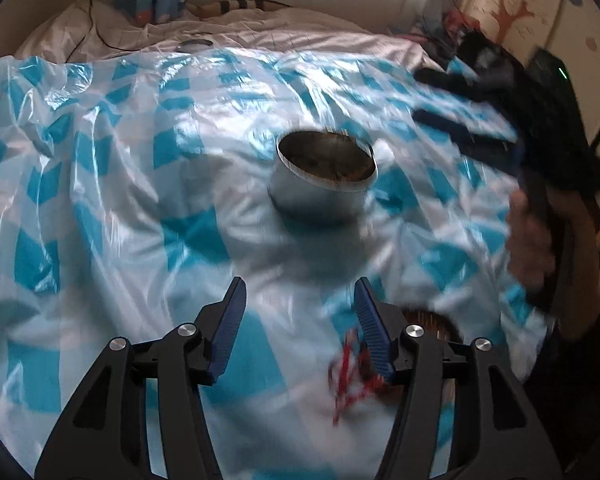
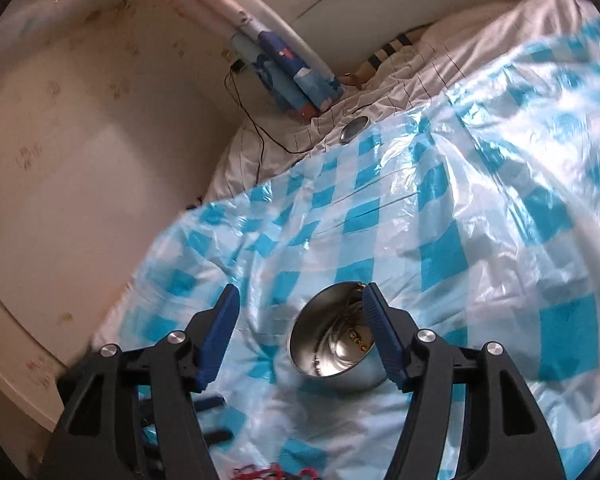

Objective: Organize jewelry

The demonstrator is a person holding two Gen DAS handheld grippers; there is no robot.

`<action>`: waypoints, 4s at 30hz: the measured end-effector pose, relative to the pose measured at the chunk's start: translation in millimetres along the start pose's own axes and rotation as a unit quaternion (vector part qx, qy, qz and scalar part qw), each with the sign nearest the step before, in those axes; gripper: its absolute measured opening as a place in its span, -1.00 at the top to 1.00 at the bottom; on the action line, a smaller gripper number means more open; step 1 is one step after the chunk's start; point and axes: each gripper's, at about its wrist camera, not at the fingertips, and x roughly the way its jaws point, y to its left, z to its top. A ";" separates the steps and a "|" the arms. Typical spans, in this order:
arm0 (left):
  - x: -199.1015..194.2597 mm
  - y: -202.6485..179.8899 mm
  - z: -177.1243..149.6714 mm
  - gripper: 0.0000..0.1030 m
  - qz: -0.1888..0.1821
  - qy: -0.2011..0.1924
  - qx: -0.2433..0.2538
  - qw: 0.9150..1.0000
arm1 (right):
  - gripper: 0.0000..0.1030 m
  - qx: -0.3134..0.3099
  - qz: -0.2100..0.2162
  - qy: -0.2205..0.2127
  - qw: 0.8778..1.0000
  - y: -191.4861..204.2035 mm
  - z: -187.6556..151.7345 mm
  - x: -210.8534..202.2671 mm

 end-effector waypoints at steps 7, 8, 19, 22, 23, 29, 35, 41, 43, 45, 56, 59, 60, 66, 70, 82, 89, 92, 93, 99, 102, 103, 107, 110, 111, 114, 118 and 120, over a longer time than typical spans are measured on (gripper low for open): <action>1.3 3.2 -24.0 -0.08 -0.008 0.014 -0.013 1.000 | -0.31 0.066 0.001 -0.003 0.998 -19.6 -1.6 15.5; 1.2 2.9 -23.9 -0.08 -0.008 0.014 -0.012 1.000 | -0.32 0.061 0.008 -0.002 0.998 -16.1 -1.0 20.9; 9.1 7.0 -16.9 -0.17 -0.007 0.014 -0.006 1.000 | -0.48 0.042 0.006 0.068 0.997 -15.2 -3.3 69.3; 7.8 9.2 -17.7 -0.17 -0.001 0.013 -0.005 1.000 | -0.48 0.025 0.009 0.060 0.998 -6.5 -5.2 66.5; 6.2 9.7 -18.2 -0.19 0.001 0.012 -0.005 1.000 | -0.48 0.016 -0.002 0.040 0.999 -3.9 -4.2 60.7; 4.4 9.1 -18.5 -0.22 -0.017 0.010 -0.001 1.000 | -0.56 0.036 -0.003 0.038 0.999 -10.1 -4.6 58.4; 4.6 25.3 -18.5 -0.21 -0.089 0.010 -0.040 0.995 | -0.61 0.047 0.003 0.040 0.998 -6.3 -6.9 46.3; 1.9 32.6 -17.3 -0.20 -0.148 0.008 -0.065 0.987 | -0.70 0.036 -0.007 0.040 0.999 -5.2 -8.4 20.1; 1.6 17.7 -18.9 -0.20 -0.151 0.015 -0.026 0.988 | -0.70 0.037 -0.011 0.039 0.999 -7.9 -9.1 10.3; 3.0 0.4 -21.9 -0.20 -0.147 0.025 0.021 0.989 | -0.70 0.036 -0.017 0.040 0.998 -11.7 -10.6 -0.3; 18.4 -19.7 -29.0 0.94 -0.124 0.068 0.076 0.987 | -0.70 0.029 -0.032 0.049 0.998 -20.9 -18.2 -36.0; 10.7 -21.1 -26.6 0.95 -0.140 0.056 0.081 0.985 | -0.70 0.018 -0.024 0.060 0.998 -14.2 -19.6 -34.6; 5.4 -20.0 -24.2 0.95 -0.151 0.047 0.078 0.984 | -0.70 0.008 -0.019 0.070 0.997 -8.6 -21.8 -30.9; -38.9 18.3 -6.4 0.96 -0.215 -0.050 0.006 0.975 | -0.70 -0.087 0.016 0.177 0.980 27.0 -52.6 10.2; -62.2 49.8 -0.5 0.96 -0.231 -0.099 -0.048 0.967 | -0.70 -0.136 0.004 0.218 0.966 41.8 -72.5 36.2; -68.3 70.3 -0.2 0.95 -0.188 -0.102 -0.076 0.974 | -0.45 -0.321 0.016 0.316 0.893 95.2 -139.7 63.1; -67.0 70.4 -2.4 0.95 -0.190 -0.104 -0.078 0.973 | 0.87 -0.374 -0.006 0.321 0.870 94.3 -155.6 62.1; -66.6 69.8 -1.3 0.95 -0.189 -0.103 -0.079 0.973 | 0.92 -0.373 0.012 0.311 0.874 97.1 -152.1 54.8; -66.7 68.9 -0.7 0.95 -0.188 -0.104 -0.079 0.973 | 0.92 -0.364 0.018 0.300 0.881 98.0 -146.3 50.6; -66.2 57.1 6.9 0.95 -0.185 -0.107 -0.071 0.974 | 0.92 -0.288 0.069 0.241 0.924 92.2 -101.8 22.5; -63.0 48.7 11.9 0.95 -0.169 -0.104 -0.065 0.978 | 0.92 -0.256 0.085 0.216 0.938 88.2 -84.7 9.8; -62.5 46.4 12.8 0.95 -0.163 -0.103 -0.062 0.979 | 0.92 -0.248 0.089 0.210 0.942 87.0 -80.0 6.8; -57.1 34.5 18.6 0.95 -0.142 -0.099 -0.047 0.984 | 0.92 -0.233 0.088 0.185 0.951 85.3 -67.3 -9.0; -53.8 27.8 22.9 0.95 -0.131 -0.097 -0.039 0.986 | 0.92 -0.219 0.083 0.166 0.958 81.3 -57.4 -17.2; -52.5 24.8 25.0 0.95 -0.128 -0.097 -0.037 0.986 | 0.92 -0.217 0.080 0.161 0.960 79.6 -55.3 -19.0; -51.4 17.1 30.2 0.95 -0.125 -0.099 -0.034 0.987 | 0.92 -0.196 0.072 0.145 0.967 71.2 -45.8 -23.6; -48.4 6.5 40.3 0.95 -0.119 -0.104 -0.032 0.987 | 0.92 -0.169 0.066 0.124 0.975 60.2 -34.9 -29.3; -46.9 1.7 45.9 0.95 -0.116 -0.107 -0.031 0.987 | 0.92 -0.160 0.068 0.111 0.979 57.1 -28.8 -32.0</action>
